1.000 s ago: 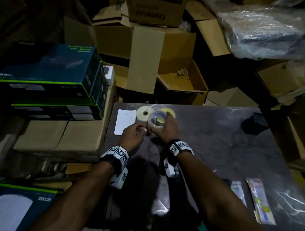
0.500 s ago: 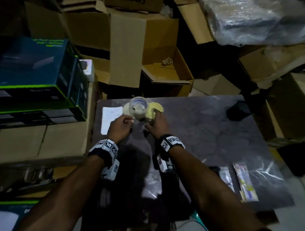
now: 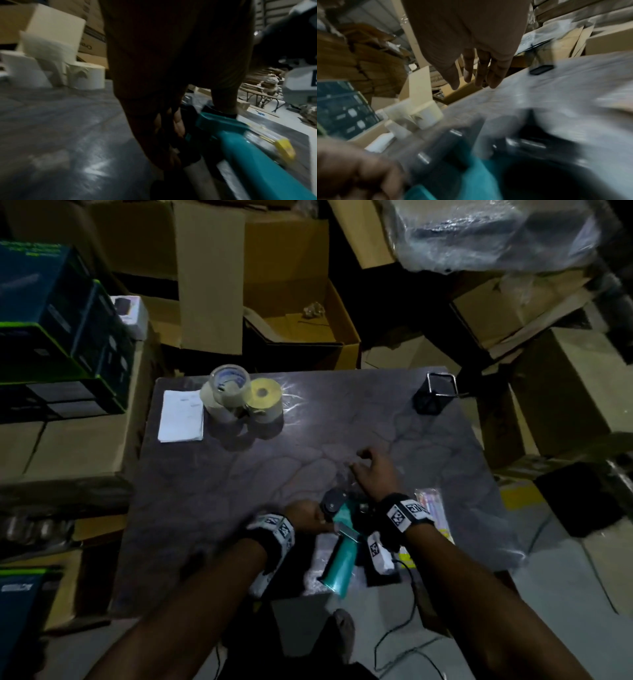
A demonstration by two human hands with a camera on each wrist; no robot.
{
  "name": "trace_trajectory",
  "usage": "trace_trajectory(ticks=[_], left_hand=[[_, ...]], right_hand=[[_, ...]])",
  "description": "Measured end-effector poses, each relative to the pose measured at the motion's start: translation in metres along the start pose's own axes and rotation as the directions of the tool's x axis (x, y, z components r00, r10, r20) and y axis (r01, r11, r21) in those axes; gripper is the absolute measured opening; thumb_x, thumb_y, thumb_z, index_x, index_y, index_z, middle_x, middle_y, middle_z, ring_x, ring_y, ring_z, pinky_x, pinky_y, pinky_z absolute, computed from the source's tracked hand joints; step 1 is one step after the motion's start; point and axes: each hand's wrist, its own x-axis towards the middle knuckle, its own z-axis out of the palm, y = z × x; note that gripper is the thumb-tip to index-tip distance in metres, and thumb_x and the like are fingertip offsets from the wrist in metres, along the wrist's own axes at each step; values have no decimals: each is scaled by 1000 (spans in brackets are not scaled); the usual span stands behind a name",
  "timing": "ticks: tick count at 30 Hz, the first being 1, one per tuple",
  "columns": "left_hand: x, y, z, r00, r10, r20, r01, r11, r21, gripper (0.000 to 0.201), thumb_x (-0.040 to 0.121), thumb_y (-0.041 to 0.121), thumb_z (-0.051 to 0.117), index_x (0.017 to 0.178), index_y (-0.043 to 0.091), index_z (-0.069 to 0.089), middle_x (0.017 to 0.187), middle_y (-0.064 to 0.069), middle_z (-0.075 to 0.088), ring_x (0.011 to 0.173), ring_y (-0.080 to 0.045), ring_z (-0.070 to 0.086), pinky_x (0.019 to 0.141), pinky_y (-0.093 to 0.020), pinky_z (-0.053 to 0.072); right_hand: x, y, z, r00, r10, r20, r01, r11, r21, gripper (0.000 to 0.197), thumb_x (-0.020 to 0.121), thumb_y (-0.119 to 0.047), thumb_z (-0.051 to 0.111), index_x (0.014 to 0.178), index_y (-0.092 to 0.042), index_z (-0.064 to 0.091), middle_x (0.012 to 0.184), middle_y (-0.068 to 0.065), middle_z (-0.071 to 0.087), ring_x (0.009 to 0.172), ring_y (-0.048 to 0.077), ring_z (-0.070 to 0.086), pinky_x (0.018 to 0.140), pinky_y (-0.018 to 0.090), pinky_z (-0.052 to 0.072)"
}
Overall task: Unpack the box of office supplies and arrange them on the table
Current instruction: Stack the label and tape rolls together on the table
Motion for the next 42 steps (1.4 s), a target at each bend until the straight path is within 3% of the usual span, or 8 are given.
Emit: trace_trajectory(ticks=[4, 10, 14, 16, 21, 32, 38, 42], left_hand=[[20, 24, 72, 999, -41, -30, 38, 995, -94, 96, 47, 83, 66, 126, 28, 59, 130, 5, 63, 115, -15, 60, 102, -29, 46], [13, 63, 122, 952, -226, -208, 193, 967, -168, 70, 67, 41, 82, 126, 13, 57, 124, -5, 64, 110, -24, 62, 88, -29, 51], [25, 79, 84, 937, -246, -250, 45, 790, -611, 39, 62, 26, 80, 93, 8, 64, 86, -11, 65, 76, -26, 64, 69, -36, 60], [37, 76, 54, 912, -240, -334, -46, 747, -663, 35, 57, 35, 79, 81, 13, 65, 79, -11, 66, 72, -28, 65, 74, -50, 59], [56, 89, -38, 887, -134, -442, -227, 707, -670, 20, 75, 36, 74, 79, 20, 64, 78, -5, 67, 74, -24, 65, 77, -41, 55], [170, 39, -140, 891, -205, -405, -129, 741, -659, 37, 87, 21, 68, 115, 1, 56, 101, -16, 63, 75, -18, 59, 62, -27, 47], [186, 17, -142, 918, -254, -305, 36, 819, -572, 48, 70, 32, 75, 110, 8, 60, 110, -15, 68, 94, -31, 67, 89, -46, 55], [167, 25, -151, 895, -295, -335, 117, 879, -462, 41, 78, 32, 71, 108, 5, 67, 108, -15, 69, 95, -32, 68, 88, -43, 55]], right_hand=[[-31, 50, -32, 1000, -7, 9, 7, 1000, -29, 31, 82, -33, 66, 108, -16, 63, 110, 8, 68, 102, 25, 63, 87, 31, 48], [-59, 81, -54, 1000, 16, 25, -17, 1000, 21, 22, 80, -16, 73, 97, -4, 66, 98, 14, 71, 94, 26, 65, 76, 23, 42], [-52, 80, -56, 999, 22, 24, -24, 998, 60, 19, 81, -18, 72, 95, -7, 67, 96, 12, 72, 91, 25, 66, 79, 28, 48], [-43, 72, -52, 999, 32, 28, -35, 994, 106, 11, 82, -20, 70, 90, -14, 64, 92, 10, 71, 87, 26, 66, 80, 36, 53], [-7, 48, -34, 997, 27, 77, -36, 993, 113, 16, 85, -32, 69, 87, -17, 63, 86, 5, 72, 81, 23, 67, 77, 35, 53], [103, 9, -14, 994, 24, 106, -24, 1000, 4, 17, 88, -28, 66, 87, -11, 60, 89, 12, 68, 85, 27, 64, 76, 35, 51], [115, -7, -14, 984, 83, 160, -69, 994, -90, 20, 85, -34, 66, 87, -15, 59, 91, 8, 69, 88, 27, 65, 79, 36, 52], [112, -12, -21, 977, 99, 191, -79, 991, -111, 20, 85, -32, 67, 89, -14, 60, 94, 10, 69, 91, 28, 65, 79, 34, 50]])
